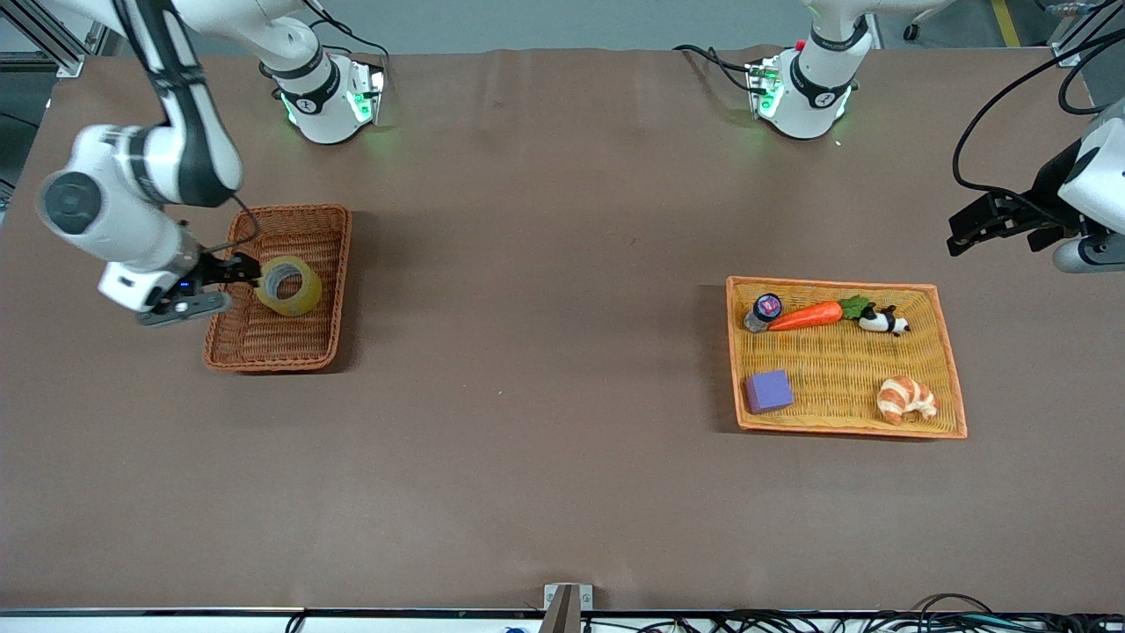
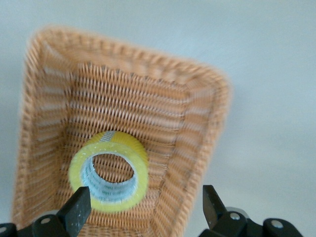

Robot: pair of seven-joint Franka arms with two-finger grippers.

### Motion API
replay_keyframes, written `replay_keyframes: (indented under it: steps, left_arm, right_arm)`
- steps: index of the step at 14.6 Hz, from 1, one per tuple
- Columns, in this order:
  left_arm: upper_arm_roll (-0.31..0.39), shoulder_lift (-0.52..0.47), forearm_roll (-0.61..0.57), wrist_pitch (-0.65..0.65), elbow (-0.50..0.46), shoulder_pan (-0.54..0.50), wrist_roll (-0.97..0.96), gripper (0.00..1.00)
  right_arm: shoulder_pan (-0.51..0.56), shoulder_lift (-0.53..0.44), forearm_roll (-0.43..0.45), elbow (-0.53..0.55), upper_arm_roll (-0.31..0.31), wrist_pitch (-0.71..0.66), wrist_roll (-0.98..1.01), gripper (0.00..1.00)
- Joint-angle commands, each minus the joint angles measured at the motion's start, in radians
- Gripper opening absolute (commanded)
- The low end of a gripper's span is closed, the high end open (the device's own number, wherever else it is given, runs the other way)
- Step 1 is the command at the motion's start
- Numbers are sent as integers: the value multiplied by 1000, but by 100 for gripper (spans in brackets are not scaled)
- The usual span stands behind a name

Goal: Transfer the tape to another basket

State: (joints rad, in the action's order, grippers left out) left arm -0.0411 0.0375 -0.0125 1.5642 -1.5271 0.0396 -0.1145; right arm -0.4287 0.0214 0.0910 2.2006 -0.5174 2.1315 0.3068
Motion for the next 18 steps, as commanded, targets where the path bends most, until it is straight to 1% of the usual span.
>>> replay_keyframes:
  steps: [1,3,4,6,9,10,12,13,14,15,16,18]
  left_arm:
    - [0,-27,9,-7,-22,-7,21,100]
    - [0,-27,11,-7,-22,-7,21,100]
    - [1,-27,11,-6,-22,-7,21,100]
    - [1,-27,9,-7,-24,-6,21,100]
    - [1,-27,9,-13,-25,-7,21,100]
    - [1,-25,9,-13,-24,-7,21,100]
    - [1,-24,9,-13,-18,-7,21,100]
    - [3,-21,9,-13,-16,-7,21,100]
    - [4,-21,11,-12,-15,-7,21,100]
    - [6,-19,9,-12,-13,-7,21,100]
    - [6,-19,6,-12,-11,-7,21,100]
    - [6,-19,2,-13,-11,-6,21,100]
  right_arm:
    - [141,5,4,-209,112,-166,-20,100]
    - [340,2,4,-275,331,-185,-157,100]
    - [381,-1,4,-304,383,-199,-225,100]
    - [383,-5,6,-387,392,-238,-329,100]
    - [390,5,6,-603,392,-411,-356,100]
    - [393,6,6,-651,390,-453,-357,100]
    - [393,0,4,-693,392,-498,-383,100]
    - [393,-6,-7,-694,392,-505,-408,100]
    - [395,-11,-43,-694,386,-516,-425,100]
    - [396,-12,-60,-694,381,-550,-414,100]
    - [396,-12,-65,-694,381,-573,-411,100]
    - [395,-14,-73,-694,382,-575,-410,100]
